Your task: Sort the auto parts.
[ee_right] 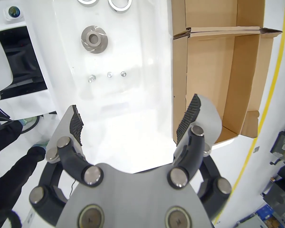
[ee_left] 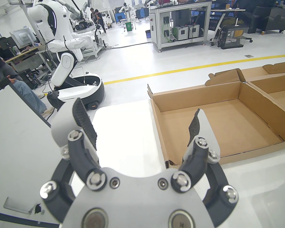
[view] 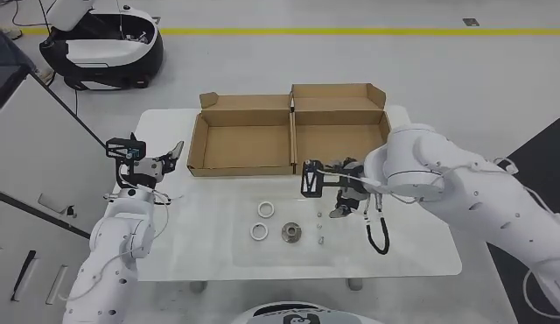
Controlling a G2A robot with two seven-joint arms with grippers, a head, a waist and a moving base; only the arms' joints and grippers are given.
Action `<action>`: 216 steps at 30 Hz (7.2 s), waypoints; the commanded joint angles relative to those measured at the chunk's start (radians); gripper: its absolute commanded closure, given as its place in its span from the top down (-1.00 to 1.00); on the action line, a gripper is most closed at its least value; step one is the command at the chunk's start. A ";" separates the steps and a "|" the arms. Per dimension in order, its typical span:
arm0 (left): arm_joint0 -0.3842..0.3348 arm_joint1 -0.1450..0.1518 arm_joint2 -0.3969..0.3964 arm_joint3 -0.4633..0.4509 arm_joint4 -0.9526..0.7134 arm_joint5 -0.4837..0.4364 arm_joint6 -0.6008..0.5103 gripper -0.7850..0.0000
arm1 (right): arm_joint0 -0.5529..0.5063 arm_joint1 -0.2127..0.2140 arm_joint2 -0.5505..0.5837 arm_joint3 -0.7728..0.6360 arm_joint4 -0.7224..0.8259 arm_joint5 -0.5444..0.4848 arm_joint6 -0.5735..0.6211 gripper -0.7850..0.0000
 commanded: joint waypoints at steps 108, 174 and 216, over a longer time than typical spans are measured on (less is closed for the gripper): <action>0.000 0.000 0.000 0.000 0.000 0.000 0.000 1.00 | -0.032 -0.202 -0.272 0.262 0.049 0.109 0.091 -0.24; 0.000 0.000 0.000 0.000 0.000 0.000 0.000 1.00 | -0.066 -0.215 -0.207 0.240 -0.003 0.154 0.122 -1.00; 0.000 0.000 0.000 0.000 0.000 0.000 0.000 1.00 | -0.501 0.059 0.485 0.129 0.070 -0.541 -0.542 -1.00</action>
